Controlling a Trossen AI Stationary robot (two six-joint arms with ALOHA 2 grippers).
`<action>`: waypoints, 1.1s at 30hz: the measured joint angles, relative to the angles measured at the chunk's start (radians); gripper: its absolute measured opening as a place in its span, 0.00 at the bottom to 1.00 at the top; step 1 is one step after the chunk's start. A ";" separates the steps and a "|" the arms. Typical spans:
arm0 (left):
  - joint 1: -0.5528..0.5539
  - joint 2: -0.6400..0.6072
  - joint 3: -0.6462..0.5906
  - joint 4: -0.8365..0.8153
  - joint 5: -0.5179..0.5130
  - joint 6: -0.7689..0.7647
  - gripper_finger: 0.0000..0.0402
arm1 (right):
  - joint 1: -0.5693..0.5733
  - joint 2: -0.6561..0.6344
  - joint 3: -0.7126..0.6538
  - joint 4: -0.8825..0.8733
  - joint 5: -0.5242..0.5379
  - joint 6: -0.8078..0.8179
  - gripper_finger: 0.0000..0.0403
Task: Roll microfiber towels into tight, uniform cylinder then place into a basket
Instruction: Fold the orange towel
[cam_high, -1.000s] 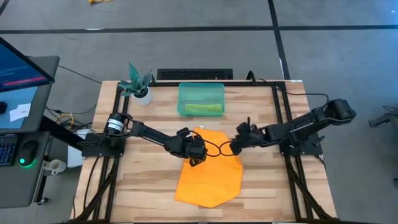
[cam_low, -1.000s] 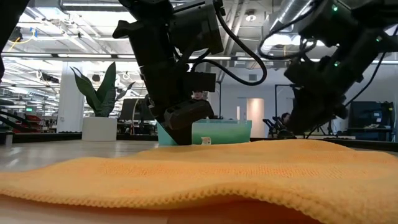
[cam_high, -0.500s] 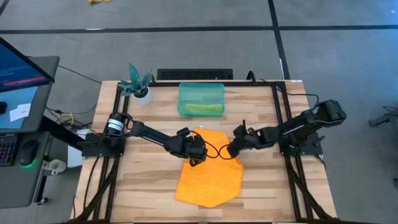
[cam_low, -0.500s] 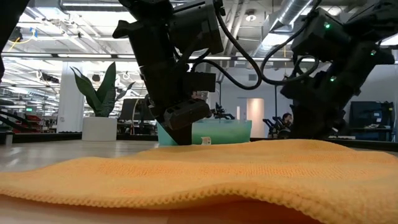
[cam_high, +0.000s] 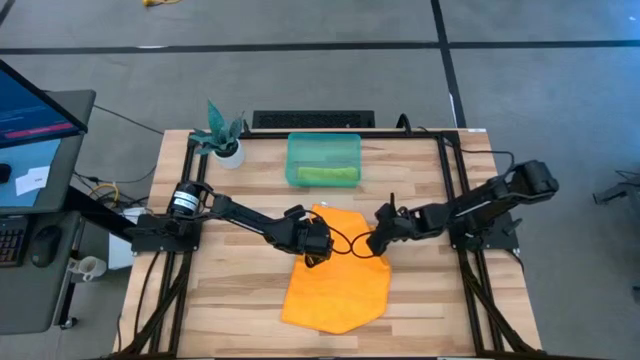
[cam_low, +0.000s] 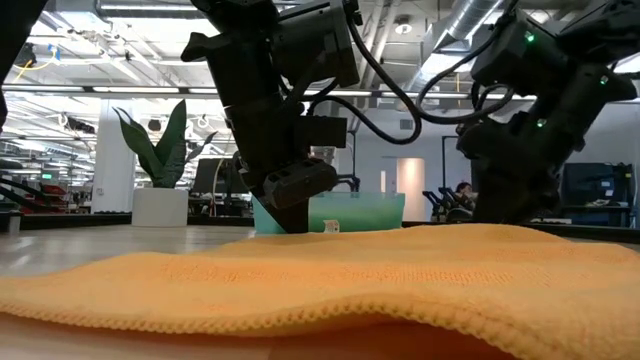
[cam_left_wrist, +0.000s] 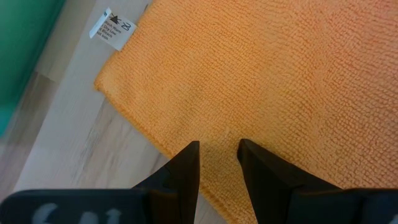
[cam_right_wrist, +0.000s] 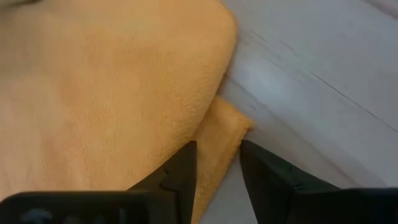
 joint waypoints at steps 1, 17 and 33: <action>0.000 0.000 0.000 0.000 0.000 0.000 0.28 | -0.004 0.007 0.002 0.003 0.001 0.000 0.35; 0.005 -0.009 0.000 -0.058 -0.001 -0.045 0.28 | -0.026 0.000 -0.001 0.005 -0.028 -0.100 0.02; 0.002 -0.048 -0.005 -0.165 0.005 -0.085 0.28 | -0.006 -0.211 -0.004 -0.155 0.152 -0.097 0.03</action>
